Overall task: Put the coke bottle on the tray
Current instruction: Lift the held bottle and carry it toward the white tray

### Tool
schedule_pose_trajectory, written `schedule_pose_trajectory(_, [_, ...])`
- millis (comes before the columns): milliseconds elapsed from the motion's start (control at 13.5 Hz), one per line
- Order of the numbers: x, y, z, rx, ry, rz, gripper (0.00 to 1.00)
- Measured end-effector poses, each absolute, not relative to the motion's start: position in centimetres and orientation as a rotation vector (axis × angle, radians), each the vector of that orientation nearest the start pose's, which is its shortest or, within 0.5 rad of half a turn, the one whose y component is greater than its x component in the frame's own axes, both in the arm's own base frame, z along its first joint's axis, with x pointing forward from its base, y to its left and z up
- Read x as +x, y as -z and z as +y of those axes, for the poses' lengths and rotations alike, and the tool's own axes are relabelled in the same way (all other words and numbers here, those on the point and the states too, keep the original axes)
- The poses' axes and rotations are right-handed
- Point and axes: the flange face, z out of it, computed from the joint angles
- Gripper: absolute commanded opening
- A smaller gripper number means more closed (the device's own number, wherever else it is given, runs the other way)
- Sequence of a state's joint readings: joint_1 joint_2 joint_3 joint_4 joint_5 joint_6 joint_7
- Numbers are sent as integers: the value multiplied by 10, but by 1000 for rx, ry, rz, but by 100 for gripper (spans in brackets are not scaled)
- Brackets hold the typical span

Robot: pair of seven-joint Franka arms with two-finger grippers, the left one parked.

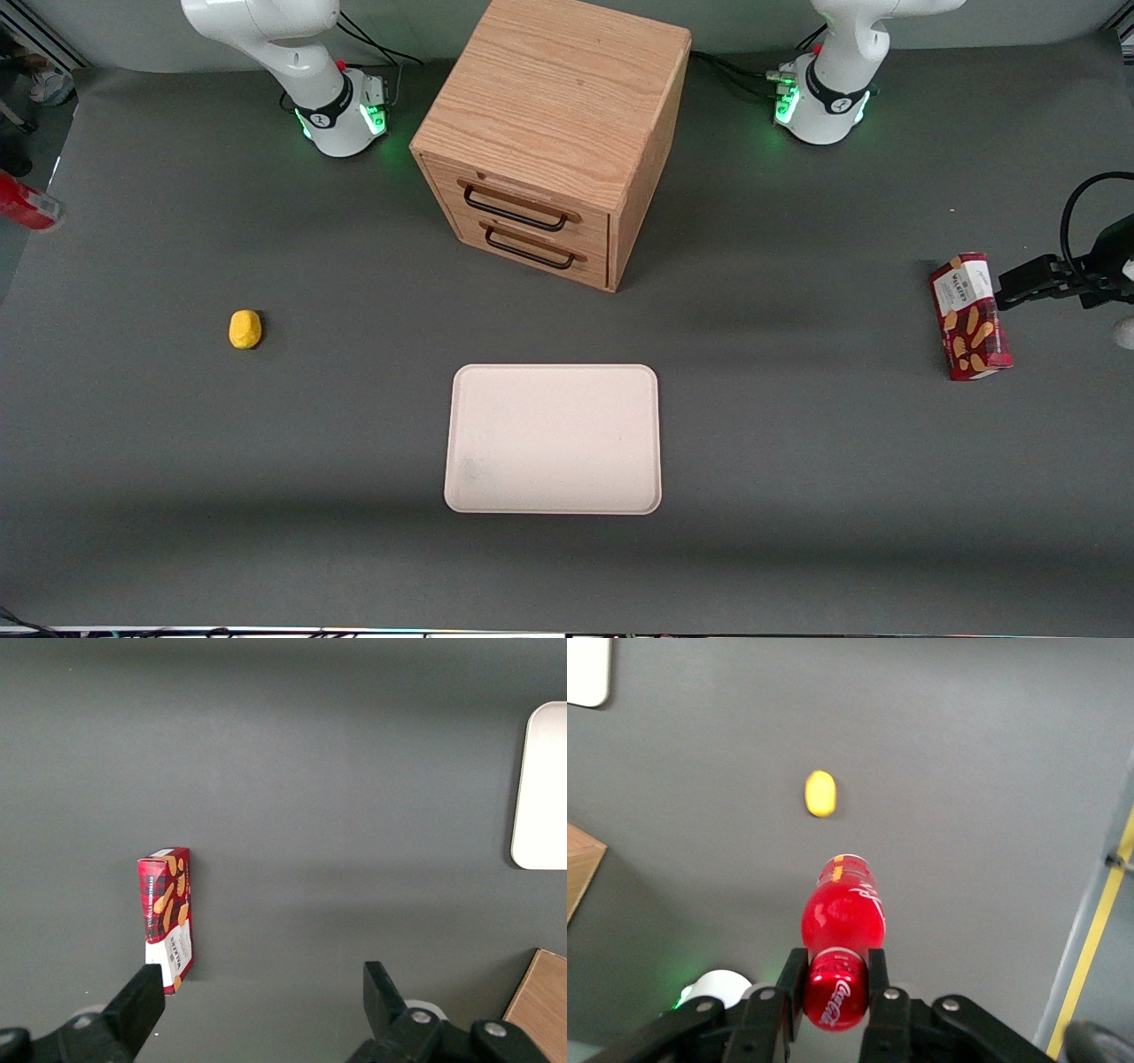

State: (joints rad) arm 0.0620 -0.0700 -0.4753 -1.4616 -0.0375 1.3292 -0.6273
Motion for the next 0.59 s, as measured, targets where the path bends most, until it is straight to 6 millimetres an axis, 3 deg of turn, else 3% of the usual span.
schedule_pose_trajectory(296, [540,-685,-92,-3090,-127,-410,0])
schedule_pose_trajectory(591, [592,-663,17,-3075,-142,-301,0])
